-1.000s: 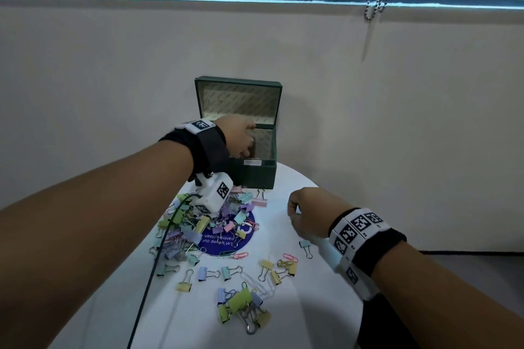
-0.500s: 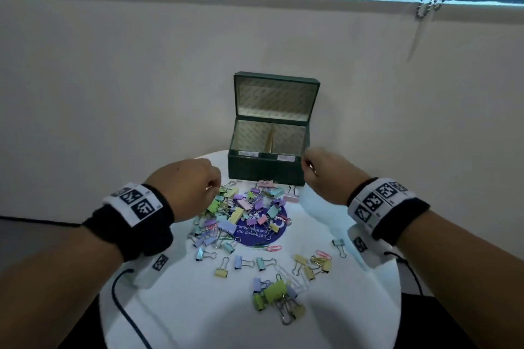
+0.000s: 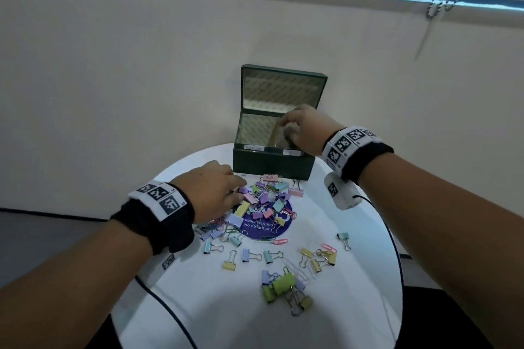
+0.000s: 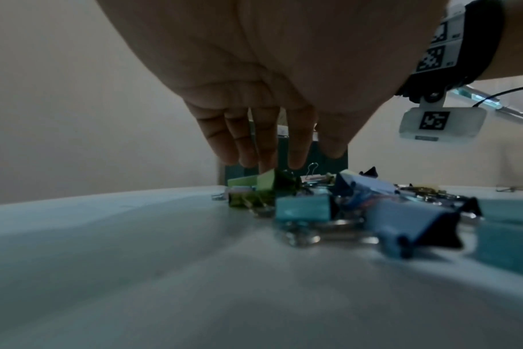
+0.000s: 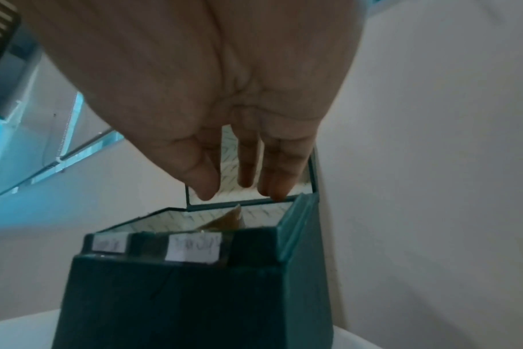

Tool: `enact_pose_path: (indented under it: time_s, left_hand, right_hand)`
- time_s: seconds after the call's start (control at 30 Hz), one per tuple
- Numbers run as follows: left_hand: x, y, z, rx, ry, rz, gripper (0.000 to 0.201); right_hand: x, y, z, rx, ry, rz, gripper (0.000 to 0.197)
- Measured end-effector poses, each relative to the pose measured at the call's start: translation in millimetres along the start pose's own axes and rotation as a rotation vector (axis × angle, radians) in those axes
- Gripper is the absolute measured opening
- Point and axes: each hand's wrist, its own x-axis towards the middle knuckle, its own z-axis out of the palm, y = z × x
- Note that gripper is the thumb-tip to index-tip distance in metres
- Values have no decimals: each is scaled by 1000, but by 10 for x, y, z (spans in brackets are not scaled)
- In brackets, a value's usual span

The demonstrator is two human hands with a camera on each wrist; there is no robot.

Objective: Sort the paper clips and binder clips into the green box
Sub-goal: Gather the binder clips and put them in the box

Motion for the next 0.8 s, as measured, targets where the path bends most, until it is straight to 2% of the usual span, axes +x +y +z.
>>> enact_pose_path:
  time_s: [0.1,0.2,0.27,0.37,0.67,0.8]
  left_hand:
    - [19,39,28,27,-70,67,52]
    - [44,61,41,68,-104,104,55]
    - [45,62,40,57,-84,107,53]
    - [21,81,22,9,-42,86,44]
    - [-4,77,4,-13,22,14,23]
    - [-1,51,-6,-2,32,-25,23]
  right_hand:
    - [-273,-12,-61,-6,6,-24,24]
    - [-560,-126,-9,-23,-172,-86,21]
    - [-666,-222,97,-68,-295,-135,27]
    - [-656,-306,270,-143,-390,-154,35]
    - [-455,-437,474,-136,-348,-13,20]
    - [-427,-433,498,-130,-381,8,15]
